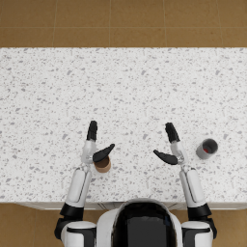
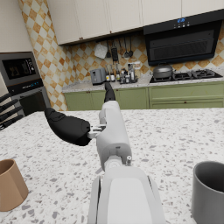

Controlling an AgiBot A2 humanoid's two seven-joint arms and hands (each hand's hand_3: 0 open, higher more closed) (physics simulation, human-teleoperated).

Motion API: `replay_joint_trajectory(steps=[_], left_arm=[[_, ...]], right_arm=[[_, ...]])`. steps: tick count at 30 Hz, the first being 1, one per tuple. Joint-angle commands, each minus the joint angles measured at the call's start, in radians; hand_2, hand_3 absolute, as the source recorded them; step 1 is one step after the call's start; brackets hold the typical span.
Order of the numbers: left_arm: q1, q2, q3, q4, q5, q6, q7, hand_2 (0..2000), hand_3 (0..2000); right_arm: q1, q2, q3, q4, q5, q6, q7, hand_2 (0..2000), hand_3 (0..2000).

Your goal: Pick up two cups and pour the berry on the right into the cup on the left

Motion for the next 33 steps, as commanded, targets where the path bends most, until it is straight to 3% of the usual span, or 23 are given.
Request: replay_joint_trajectory(steps=[1, 20, 21, 26, 33], left_arm=[[0.0, 0.0, 0.0, 0.0, 0.0, 0.0, 0.0, 0, 0], [0.002, 0.001, 0.03, 0.016, 0.0, 0.0, 0.0, 0, 0], [-0.003, 0.001, 0.004, 0.004, 0.0, -0.029, -0.028, 0, 0], [-0.09, -0.02, -0.078, -0.054, 0.0, -0.087, -0.087, 0, 0], [-0.168, -0.026, -0.146, -0.083, 0.219, -0.1, -0.099, 0, 0]], right_arm=[[0.0, 0.0, 0.0, 0.0, 0.0, 0.0, 0.0, 0, 0], [0.002, -0.001, 0.03, -0.016, 0.0, 0.0, 0.0, 0, 0], [0.004, -0.005, 0.026, -0.003, 0.0, -0.028, 0.029, 0, 0], [-0.066, 0.01, -0.074, 0.047, 0.0, -0.086, 0.087, 0, 0], [-0.153, 0.009, -0.223, 0.096, 0.219, -0.098, 0.1, 0, 0]])
